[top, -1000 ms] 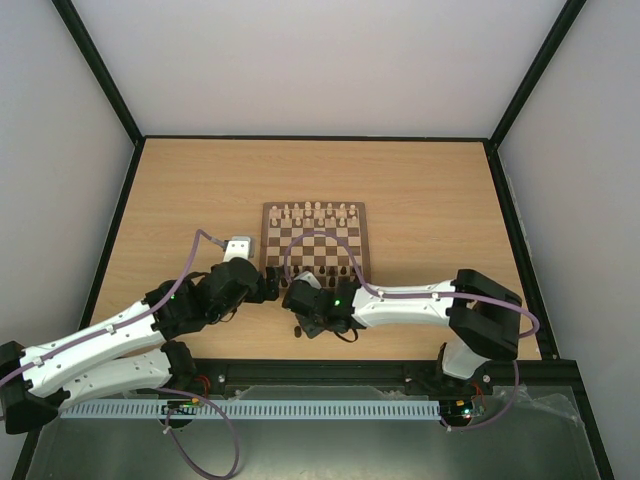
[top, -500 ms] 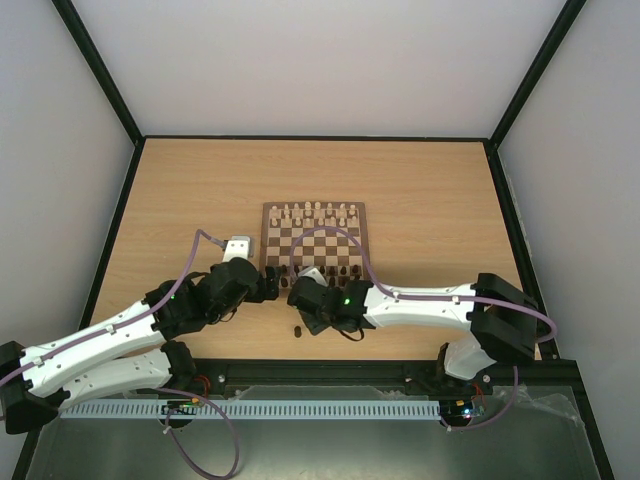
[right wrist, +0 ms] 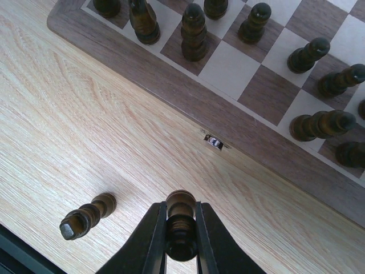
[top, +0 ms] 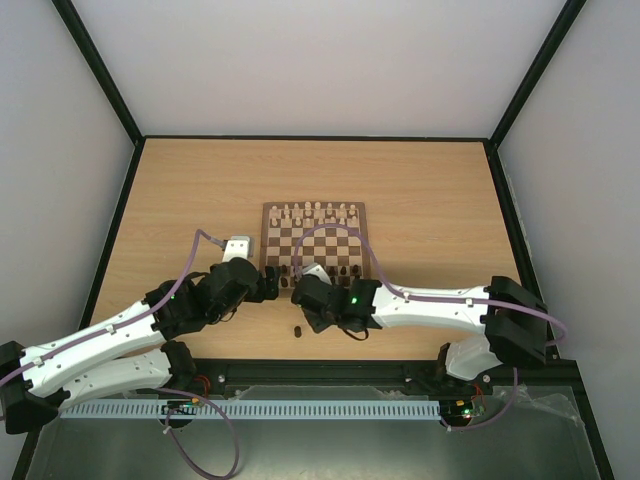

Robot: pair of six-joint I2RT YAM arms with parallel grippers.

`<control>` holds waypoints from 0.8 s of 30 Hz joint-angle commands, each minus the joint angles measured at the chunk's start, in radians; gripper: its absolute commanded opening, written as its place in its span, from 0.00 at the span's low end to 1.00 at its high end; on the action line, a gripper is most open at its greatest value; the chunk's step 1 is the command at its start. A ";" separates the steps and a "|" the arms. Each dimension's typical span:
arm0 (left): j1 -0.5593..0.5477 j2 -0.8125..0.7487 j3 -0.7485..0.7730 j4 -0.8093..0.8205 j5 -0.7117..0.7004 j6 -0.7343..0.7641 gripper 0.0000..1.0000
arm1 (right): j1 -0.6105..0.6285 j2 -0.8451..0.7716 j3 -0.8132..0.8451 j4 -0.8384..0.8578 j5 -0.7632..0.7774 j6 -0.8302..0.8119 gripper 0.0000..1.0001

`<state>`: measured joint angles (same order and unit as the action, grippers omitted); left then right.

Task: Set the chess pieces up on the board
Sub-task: Place the chess piece on the chessboard.

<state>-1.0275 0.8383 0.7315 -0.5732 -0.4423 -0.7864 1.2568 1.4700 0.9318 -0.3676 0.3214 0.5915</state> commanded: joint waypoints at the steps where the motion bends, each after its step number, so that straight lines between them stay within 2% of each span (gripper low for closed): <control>1: -0.002 -0.010 0.006 -0.025 -0.021 0.000 0.99 | -0.005 -0.039 -0.011 -0.062 0.027 0.009 0.11; 13: -0.002 -0.011 0.001 -0.026 -0.024 -0.008 0.99 | -0.068 -0.072 0.012 -0.075 0.026 -0.020 0.11; 24: -0.002 -0.018 0.000 -0.024 -0.023 -0.004 0.99 | -0.155 -0.007 0.066 -0.071 -0.002 -0.068 0.11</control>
<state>-1.0275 0.8288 0.7315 -0.5758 -0.4465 -0.7898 1.1294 1.4296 0.9501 -0.3950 0.3222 0.5564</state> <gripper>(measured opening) 0.989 0.113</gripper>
